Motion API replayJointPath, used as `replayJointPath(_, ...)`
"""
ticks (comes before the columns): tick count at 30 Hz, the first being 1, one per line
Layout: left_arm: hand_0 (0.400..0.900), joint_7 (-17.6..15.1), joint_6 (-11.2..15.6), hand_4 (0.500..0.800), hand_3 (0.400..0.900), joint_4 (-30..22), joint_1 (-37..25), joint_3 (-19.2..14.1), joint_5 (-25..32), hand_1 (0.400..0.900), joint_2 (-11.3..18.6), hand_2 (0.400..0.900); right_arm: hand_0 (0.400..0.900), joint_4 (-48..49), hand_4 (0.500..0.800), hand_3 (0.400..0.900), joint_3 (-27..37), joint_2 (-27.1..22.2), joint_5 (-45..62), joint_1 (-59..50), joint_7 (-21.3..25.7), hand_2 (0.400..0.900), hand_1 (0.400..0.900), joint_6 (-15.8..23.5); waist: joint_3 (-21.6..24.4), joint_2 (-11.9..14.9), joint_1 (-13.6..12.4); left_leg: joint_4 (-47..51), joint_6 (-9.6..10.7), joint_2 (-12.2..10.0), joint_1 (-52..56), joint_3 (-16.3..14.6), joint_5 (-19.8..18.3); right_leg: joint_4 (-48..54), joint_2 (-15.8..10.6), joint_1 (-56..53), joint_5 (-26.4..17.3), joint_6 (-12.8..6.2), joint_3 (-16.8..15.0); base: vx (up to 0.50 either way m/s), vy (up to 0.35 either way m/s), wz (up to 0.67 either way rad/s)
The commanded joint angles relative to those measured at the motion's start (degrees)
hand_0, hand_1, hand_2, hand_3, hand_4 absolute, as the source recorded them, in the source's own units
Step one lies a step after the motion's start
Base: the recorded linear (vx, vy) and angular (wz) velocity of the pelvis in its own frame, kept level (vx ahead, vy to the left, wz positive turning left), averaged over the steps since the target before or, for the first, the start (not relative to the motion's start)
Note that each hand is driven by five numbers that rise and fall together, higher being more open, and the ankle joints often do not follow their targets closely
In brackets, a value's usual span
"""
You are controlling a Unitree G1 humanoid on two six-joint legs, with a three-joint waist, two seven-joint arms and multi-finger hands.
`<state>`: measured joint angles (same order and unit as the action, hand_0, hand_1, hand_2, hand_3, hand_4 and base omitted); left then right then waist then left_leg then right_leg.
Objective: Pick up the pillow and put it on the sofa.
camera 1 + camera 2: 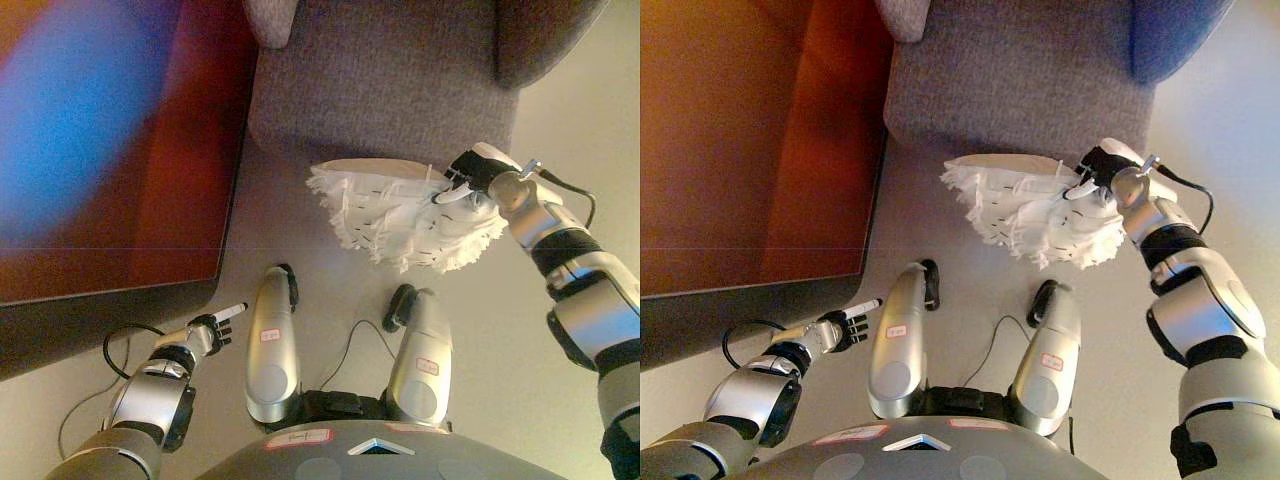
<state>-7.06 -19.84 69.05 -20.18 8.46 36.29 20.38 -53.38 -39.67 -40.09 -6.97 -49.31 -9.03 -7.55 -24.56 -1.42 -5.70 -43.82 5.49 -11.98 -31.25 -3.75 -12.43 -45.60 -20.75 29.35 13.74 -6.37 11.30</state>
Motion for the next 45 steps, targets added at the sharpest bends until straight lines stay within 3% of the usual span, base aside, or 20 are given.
replayJointPath(1, 0.900, -0.84, -1.54, 0.800, 0.900, 2.91, 3.14, 1.88, -2.95, 0.900, 3.76, 0.900, 0.400, 5.76, 0.500, 0.400, 6.72, -3.64, 1.79, -2.58, 0.44, 0.400, 0.400, 4.56, 6.51, 1.90, -0.39, 10.37, 0.60, -2.20, 8.39, 1.34, 6.86, 7.12, -1.86, -5.73, -6.18, 0.97, -0.04, 0.11, -0.009, 0.00)
replayJointPath(7, 0.900, 1.42, -4.04, 0.800, 0.900, 2.98, 5.88, -0.70, -6.80, 0.900, 3.98, 0.900, 0.400, 11.52, 0.500, 0.400, 8.73, -6.08, 1.39, 0.85, -1.82, 0.400, 0.400, 6.37, 11.11, 3.14, 0.37, 19.85, 1.02, -1.83, 20.10, -0.91, 8.43, 20.56, 0.37, -19.28, -9.34, -0.30, 2.39, 0.22, 0.038, -0.03)
replayJointPath(10, 0.900, 1.62, -4.85, 0.800, 0.900, 3.61, 7.74, -1.87, -8.16, 0.900, 3.62, 0.900, 0.400, 14.33, 0.500, 0.400, 9.35, -7.57, 2.45, 0.76, -4.04, 0.400, 0.400, 5.45, 14.59, 3.76, 0.72, 26.06, 0.95, -0.41, 25.74, -2.18, 9.70, 28.56, 1.42, -25.55, -11.15, -1.36, 2.65, 0.28, 0.122, 0.01)
replayJointPath(14, 0.900, 3.22, -5.34, 0.800, 0.900, 4.91, 8.31, -2.48, -9.45, 0.900, 3.67, 0.900, 0.400, 13.64, 0.500, 0.400, 9.81, -9.02, 6.16, -1.20, -5.55, 0.400, 0.400, 4.91, 17.35, 4.52, 0.71, 31.00, 0.43, 1.43, 29.10, -2.96, 10.37, 35.30, 0.79, -29.79, -14.40, -2.87, 2.33, 0.20, 0.141, 0.10)
replayJointPath(18, 0.900, 4.94, -5.40, 0.800, 0.900, 6.05, 8.27, -2.16, -10.68, 0.900, 4.79, 0.900, 0.400, 9.85, 0.500, 0.400, 10.38, -10.61, 8.32, -4.31, -5.94, 0.400, 0.400, 5.41, 18.84, 4.81, -0.28, 34.71, -2.30, 5.68, 31.16, -1.03, 9.55, 26.89, -2.77, -27.80, -22.13, -3.63, 0.47, 0.17, 0.135, 0.11)
replayJointPath(20, 0.900, 5.55, -5.35, 0.800, 0.900, 6.16, 8.71, -1.72, -12.22, 0.900, 5.51, 0.900, 0.400, 7.64, 0.500, 0.400, 9.78, -11.18, 11.00, -6.23, -5.91, 0.400, 0.400, 4.17, 18.65, 4.18, 0.06, 35.72, -3.57, 6.23, 33.09, 0.14, 8.99, 22.46, -0.56, -25.58, -21.44, -2.75, -2.33, 0.29, 0.070, 0.45)
replayJointPath(23, 0.900, 5.51, -4.60, 0.800, 0.900, 6.86, 9.03, -0.92, -14.32, 0.900, 6.14, 0.900, 0.400, 3.62, 0.500, 0.400, 9.13, -10.99, 14.04, -9.45, -5.98, 0.400, 0.400, 2.89, 19.75, 5.49, 1.08, 37.20, -3.85, 7.82, 34.27, 2.03, 8.37, 32.09, 4.71, -24.86, -20.23, -2.47, -4.70, 0.39, -0.146, 0.59)
replayJointPath(26, 0.900, 4.56, -2.44, 0.800, 0.900, 7.66, 9.26, -1.58, -15.88, 0.900, 6.22, 0.900, 0.400, -0.19, 0.500, 0.400, 9.56, -10.11, 13.49, -11.04, -6.15, 0.400, 0.400, 4.37, 19.55, 7.22, 1.36, 37.31, -3.66, 9.21, 35.18, 3.39, 5.51, 42.43, 4.37, -21.92, -24.99, -4.45, -5.08, 0.37, -0.359, 0.41)
replayJointPath(27, 0.900, 4.25, -1.36, 0.800, 0.900, 7.75, 9.19, -1.50, -16.09, 0.900, 6.40, 0.900, 0.400, -1.67, 0.500, 0.400, 9.78, -9.79, 13.25, -11.92, -6.30, 0.400, 0.400, 4.59, 19.09, 7.59, 1.61, 37.25, -3.64, 9.32, 35.87, 4.97, 3.72, 45.72, 4.06, -19.75, -28.74, -5.35, -7.03, 0.43, -0.500, 0.54)
replayJointPath(29, 0.900, 3.76, -0.64, 0.800, 0.900, 7.43, 9.07, -1.03, -16.06, 0.900, 7.02, 0.900, 0.400, -2.75, 0.500, 0.400, 9.47, -9.63, 13.50, -13.08, -6.30, 0.400, 0.400, 3.97, 18.19, 7.45, 1.59, 37.20, -3.50, 7.98, 37.47, 7.16, 1.88, 44.51, 4.33, -16.49, -30.24, -5.59, -8.36, 0.41, -0.545, 0.57)
replayJointPath(31, 0.900, 3.49, 0.49, 0.800, 0.900, 7.13, 9.47, -1.27, -15.87, 0.900, 7.70, 0.900, 0.400, -4.78, 0.500, 0.400, 8.89, -10.12, 14.90, -14.94, -7.03, 0.400, 0.400, 4.00, 17.88, 7.66, 1.13, 36.22, -2.74, 5.53, 37.15, 8.03, 2.17, 42.27, 6.03, -17.32, -26.58, -4.99, -8.92, 0.36, -0.523, 0.65)
replayJointPath(33, 0.900, 1.82, 1.32, 0.800, 0.900, 6.43, 10.98, -0.86, -13.97, 0.900, 7.18, 0.900, 0.400, -4.94, 0.500, 0.400, 8.98, -10.95, 15.65, -15.58, -9.31, 0.400, 0.400, 2.37, 18.50, 7.85, 0.78, 34.85, -1.05, 2.39, 38.48, 8.34, 3.48, 39.72, 6.62, -18.64, -23.29, -4.07, -6.72, 0.41, -0.397, 0.58)
replayJointPath(34, 0.900, 1.89, 1.36, 0.800, 0.900, 6.20, 11.87, -1.00, -13.99, 0.900, 6.81, 0.900, 0.400, -5.08, 0.500, 0.400, 8.65, -11.12, 15.61, -15.70, -9.99, 0.400, 0.400, 1.94, 18.81, 7.48, 0.68, 34.76, 0.13, 0.69, 39.53, 8.16, 5.62, 39.00, 7.13, -19.24, -22.17, -3.41, -5.45, 0.43, -0.283, 0.49)
replayJointPath(35, 0.900, 2.52, 1.77, 0.800, 0.900, 5.91, 13.41, -1.37, -14.67, 0.900, 6.12, 0.900, 0.400, -5.71, 0.500, 0.400, 7.98, -11.57, 15.57, -15.98, -11.16, 0.400, 0.400, 1.07, 19.45, 7.10, 0.55, 32.63, 1.99, -1.71, 39.21, 7.79, 11.63, 38.84, 8.01, -20.36, -20.91, -2.10, -4.47, 0.45, -0.324, 0.53)
replayJointPath(36, 0.900, 2.34, 1.83, 0.800, 0.900, 5.52, 14.46, -1.08, -14.19, 0.900, 5.38, 0.900, 0.400, -6.25, 0.500, 0.400, 7.69, -12.11, 15.18, -16.07, -12.20, 0.400, 0.400, 0.78, 19.61, 7.27, 0.30, 28.57, 2.38, -3.39, 37.51, 6.82, 15.55, 39.50, 8.06, -21.91, -20.36, -1.05, -3.15, 0.42, -0.341, 0.49)
replayJointPath(38, 0.900, 2.23, 2.25, 0.800, 0.900, 5.46, 15.89, -0.89, -13.93, 0.900, 4.50, 0.900, 0.400, -8.22, 0.500, 0.400, 7.02, -12.49, 15.08, -16.05, -11.73, 0.400, 0.400, 1.00, 19.42, 7.84, -0.50, 22.61, 1.18, -4.76, 32.91, 4.84, 18.07, 40.49, 8.52, -24.83, -18.84, 0.84, -1.27, 0.36, -0.362, 0.31)
replayJointPath(39, 0.900, 2.25, 2.25, 0.800, 0.900, 5.23, 16.44, -0.91, -14.31, 0.900, 4.38, 0.900, 0.400, -8.55, 0.500, 0.400, 7.07, -12.65, 15.15, -15.79, -11.20, 0.400, 0.400, 0.24, 19.23, 8.14, -1.18, 20.65, 0.66, -4.21, 29.65, 4.56, 18.16, 41.22, 8.94, -26.69, -18.08, 1.53, -0.51, 0.38, -0.339, 0.31)
replayJointPath(41, 0.900, 2.60, 2.43, 0.800, 0.900, 5.85, 17.03, -1.08, -15.49, 0.900, 3.99, 0.900, 0.400, -10.09, 0.500, 0.400, 7.32, -12.70, 15.42, -15.61, -11.22, 0.400, 0.400, -1.00, 18.62, 7.61, -2.62, 23.72, -0.09, -0.68, 27.38, 3.11, 15.82, 42.44, 10.13, -29.31, -16.81, 1.49, 0.91, 0.35, -0.199, 0.25)
replayJointPath(43, 0.900, 3.16, 2.74, 0.800, 0.900, 5.85, 18.02, -1.23, -16.53, 0.900, 3.88, 0.900, 0.400, -10.61, 0.500, 0.400, 7.07, -12.74, 15.45, -16.26, -9.86, 0.400, 0.400, -3.89, 18.53, 5.53, -3.57, 31.96, 1.07, 1.63, 26.04, 0.65, 19.01, 42.68, 12.27, -30.51, -15.38, 1.79, 2.35, 0.33, -0.050, 0.17)
replayJointPath(45, 0.900, 3.24, 3.38, 0.800, 0.900, 6.39, 19.21, -2.48, -17.76, 0.900, 3.67, 0.900, 0.400, -11.86, 0.500, 0.400, 8.54, -12.80, 15.19, -16.24, -10.32, 0.400, 0.400, -5.72, 17.89, 4.53, -4.75, 33.44, 1.61, 2.71, 23.57, 2.72, 21.54, 42.59, 13.27, -32.26, -13.65, 2.40, 1.36, 0.29, -0.014, -0.05)
